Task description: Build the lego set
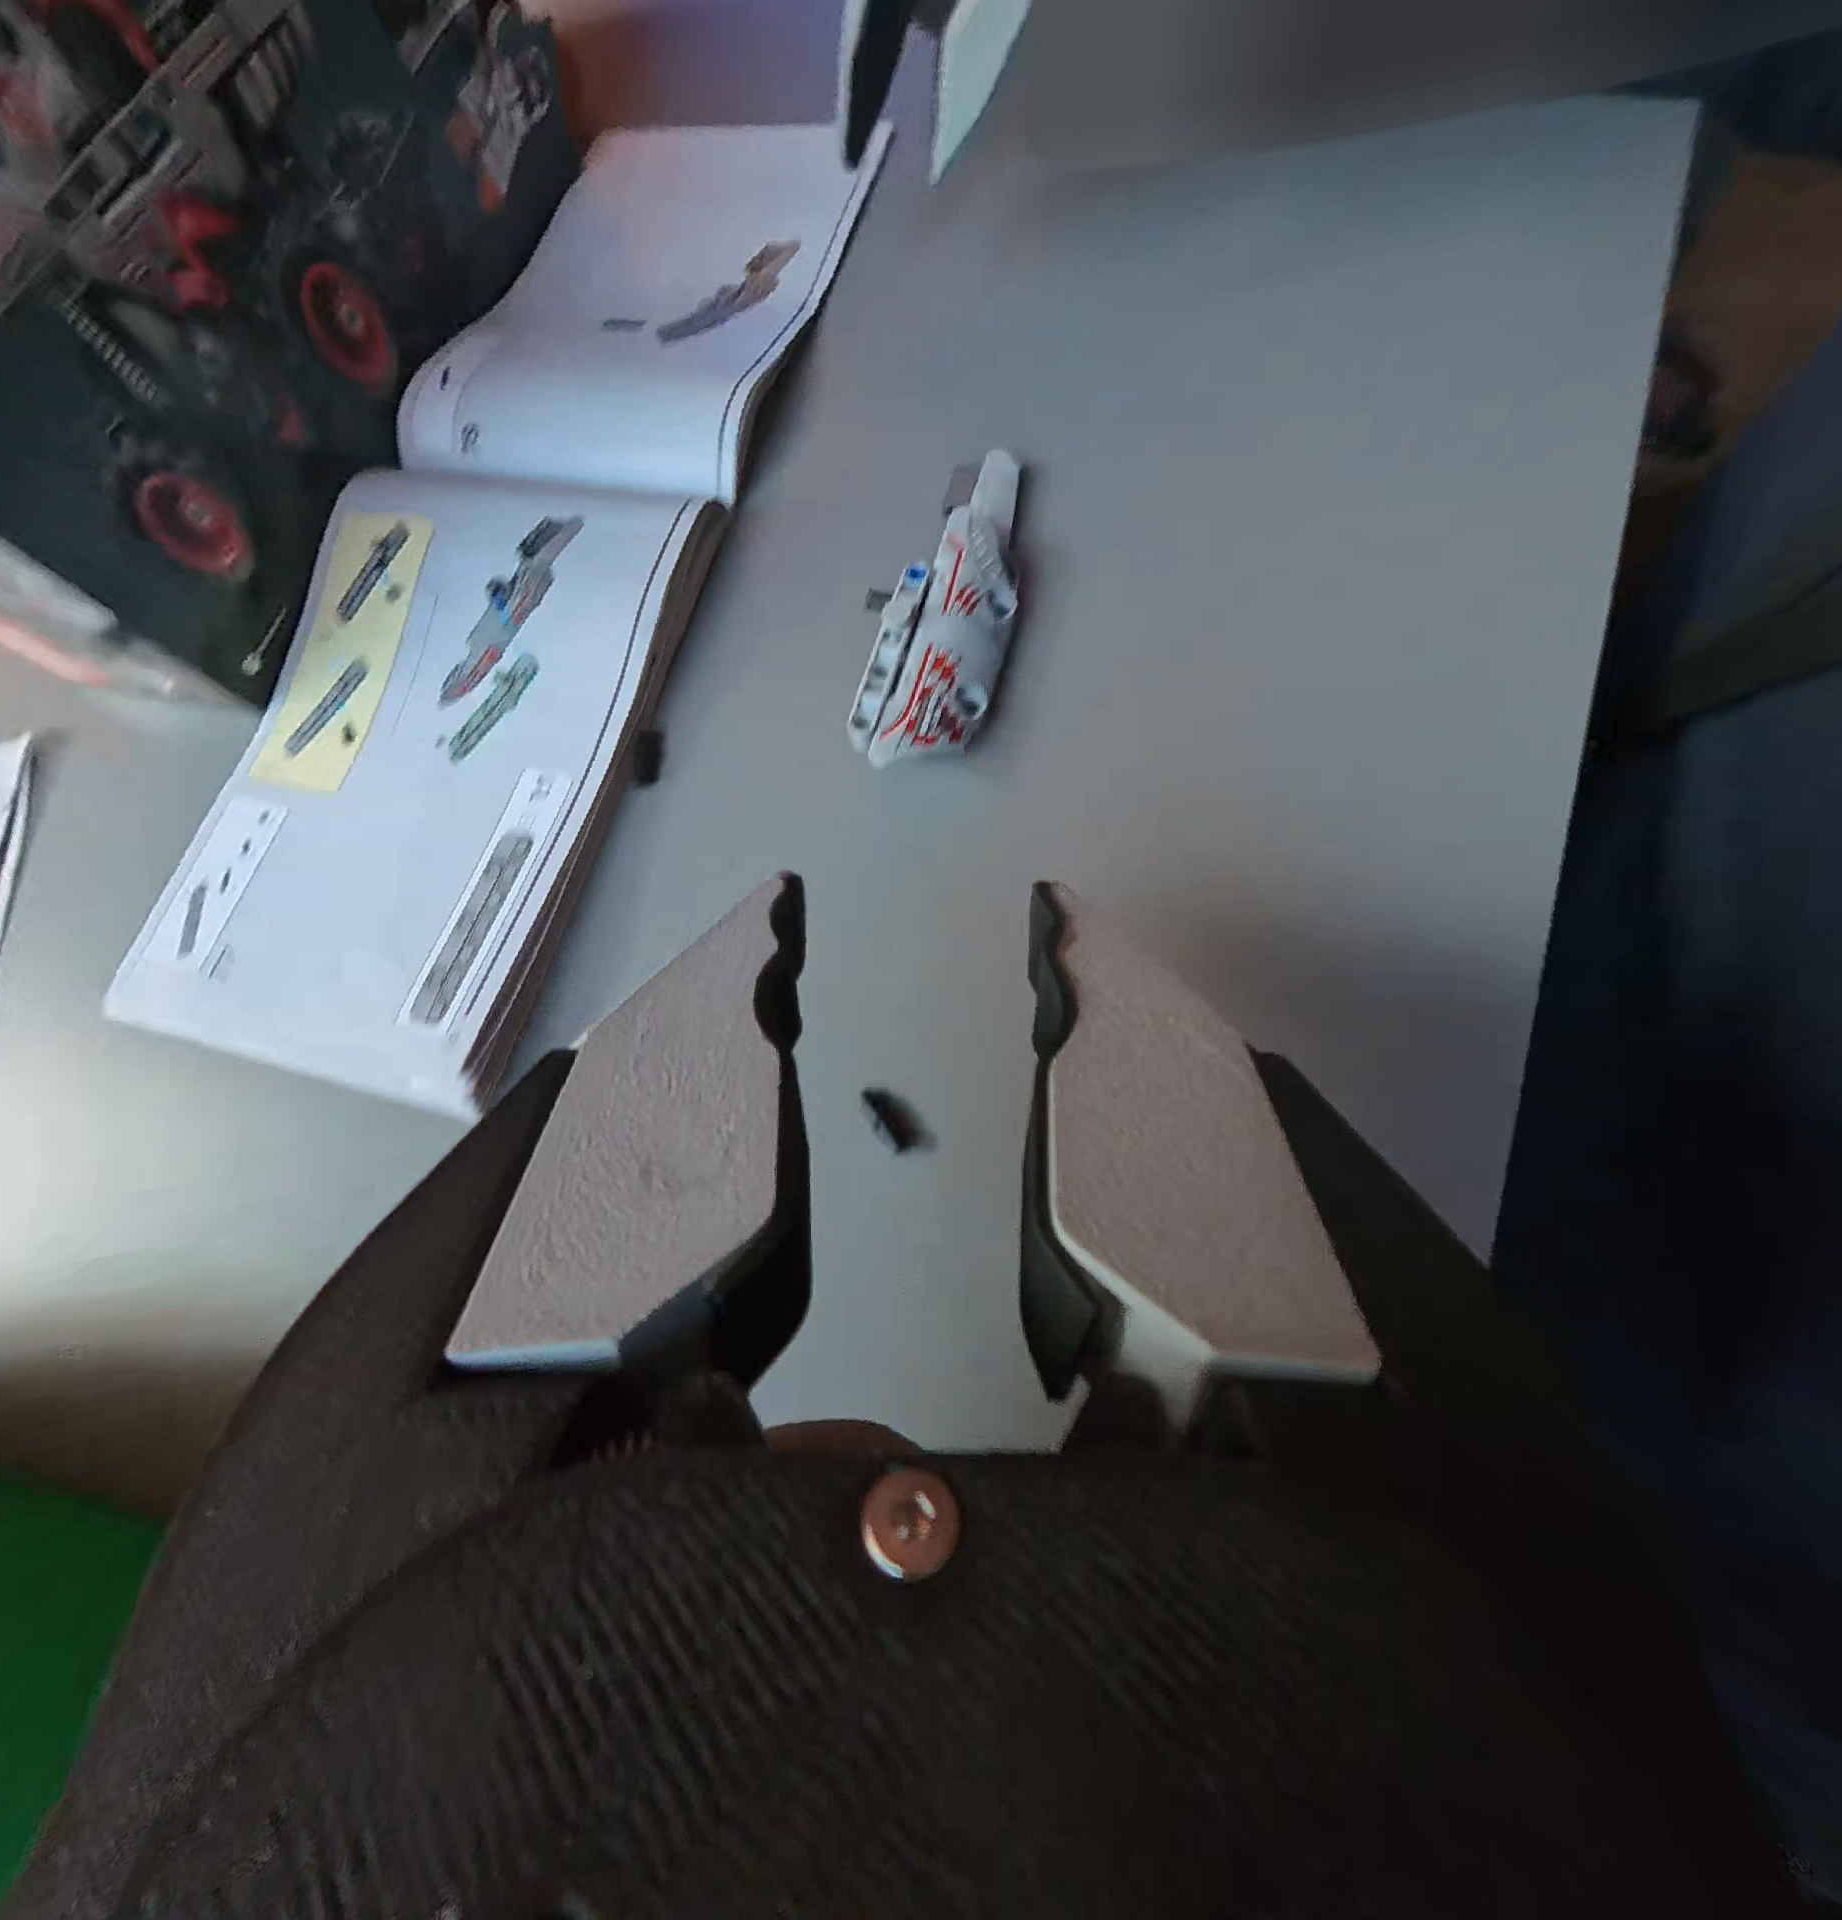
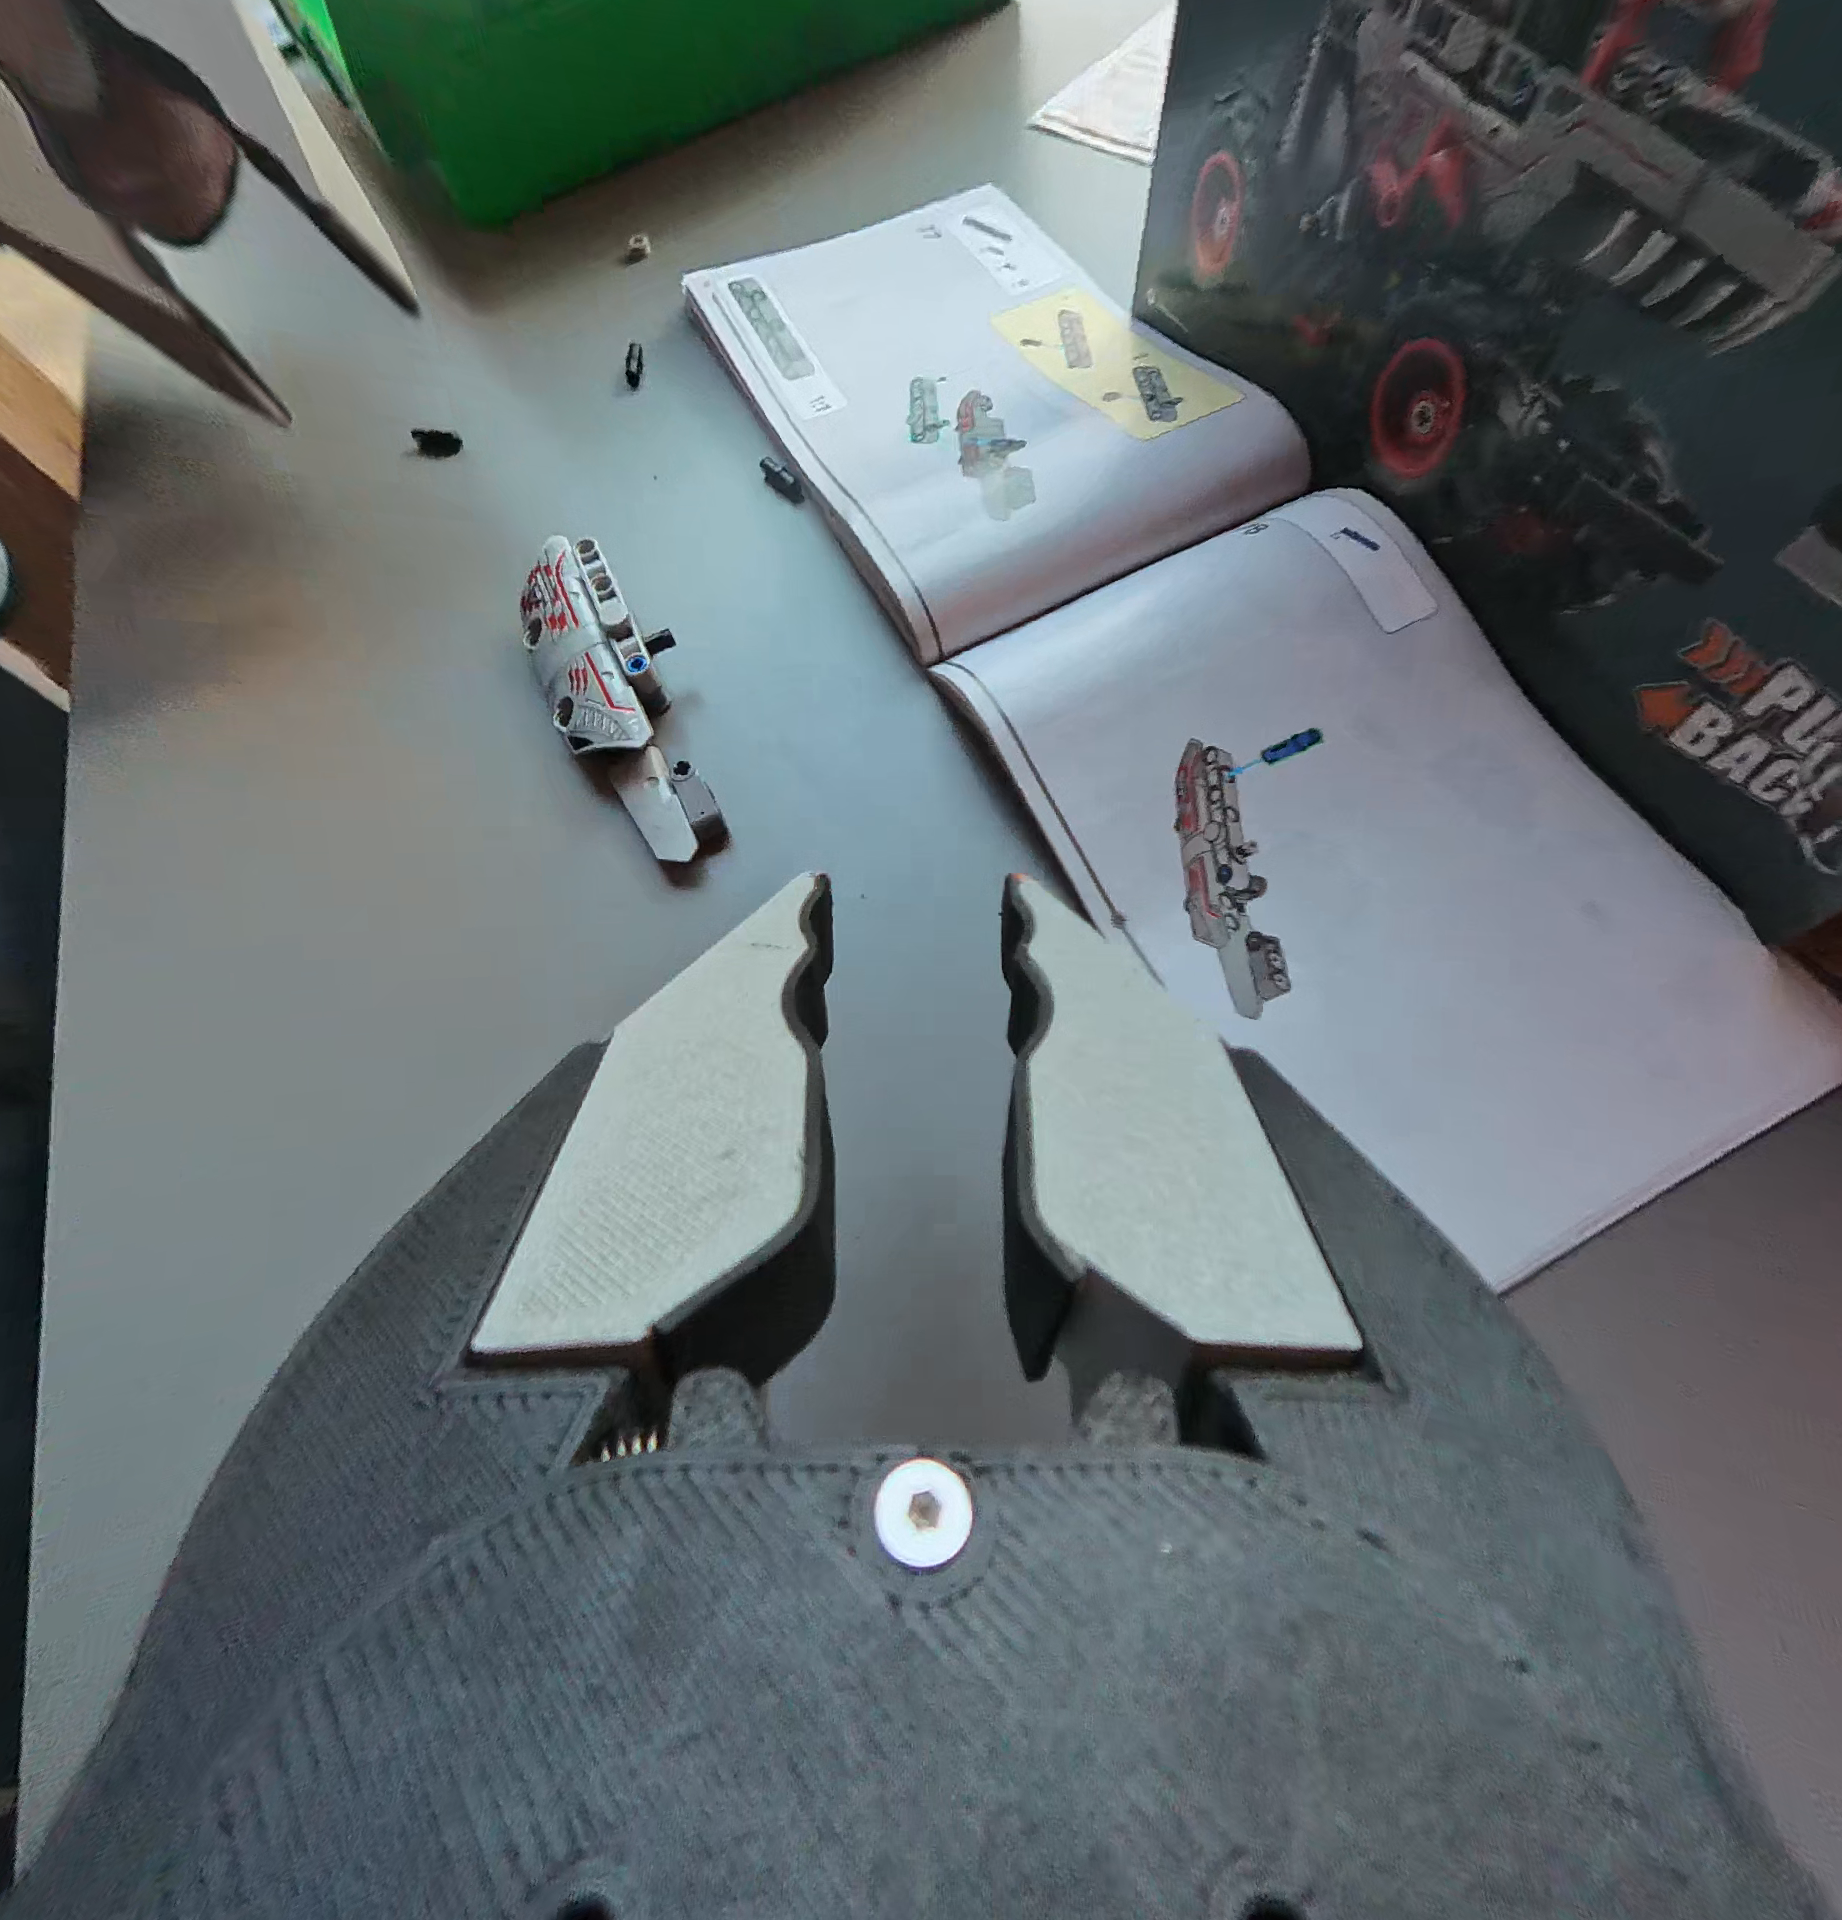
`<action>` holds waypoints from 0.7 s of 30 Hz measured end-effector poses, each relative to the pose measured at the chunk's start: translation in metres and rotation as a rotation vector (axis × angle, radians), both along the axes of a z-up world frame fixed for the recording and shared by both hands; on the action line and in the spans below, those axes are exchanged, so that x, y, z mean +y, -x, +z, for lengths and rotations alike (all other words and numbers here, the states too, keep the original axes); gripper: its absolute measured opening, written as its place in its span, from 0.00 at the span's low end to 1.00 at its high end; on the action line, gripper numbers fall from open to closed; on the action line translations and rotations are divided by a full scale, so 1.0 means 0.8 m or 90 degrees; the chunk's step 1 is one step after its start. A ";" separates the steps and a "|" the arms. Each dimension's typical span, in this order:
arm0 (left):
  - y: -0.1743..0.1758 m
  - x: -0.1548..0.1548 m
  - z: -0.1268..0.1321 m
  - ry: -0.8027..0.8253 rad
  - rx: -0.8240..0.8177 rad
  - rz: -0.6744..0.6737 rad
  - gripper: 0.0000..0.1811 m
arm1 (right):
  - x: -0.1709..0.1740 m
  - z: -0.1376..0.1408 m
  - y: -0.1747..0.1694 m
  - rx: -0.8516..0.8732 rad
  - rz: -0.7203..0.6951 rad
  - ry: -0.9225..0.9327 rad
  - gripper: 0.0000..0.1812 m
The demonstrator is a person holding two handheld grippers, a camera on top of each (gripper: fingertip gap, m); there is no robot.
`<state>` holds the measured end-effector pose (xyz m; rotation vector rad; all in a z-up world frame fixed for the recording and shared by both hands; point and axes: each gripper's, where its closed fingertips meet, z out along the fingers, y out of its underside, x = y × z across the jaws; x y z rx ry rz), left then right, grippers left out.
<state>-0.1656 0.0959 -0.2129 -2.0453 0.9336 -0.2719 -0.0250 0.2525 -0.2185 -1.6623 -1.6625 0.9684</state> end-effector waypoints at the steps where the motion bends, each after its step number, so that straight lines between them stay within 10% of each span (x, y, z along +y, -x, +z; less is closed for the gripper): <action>1: 0.010 -0.005 -0.001 0.003 0.006 0.021 0.21 | -0.004 -0.004 0.002 -0.010 0.005 -0.005 0.16; 14: 0.058 -0.064 0.031 -0.020 -0.082 0.099 0.19 | 0.004 -0.022 0.011 -0.023 -0.023 -0.048 0.16; 21: 0.186 -0.123 0.053 0.004 -0.066 0.315 0.16 | 0.017 -0.022 0.014 -0.007 -0.056 -0.074 0.15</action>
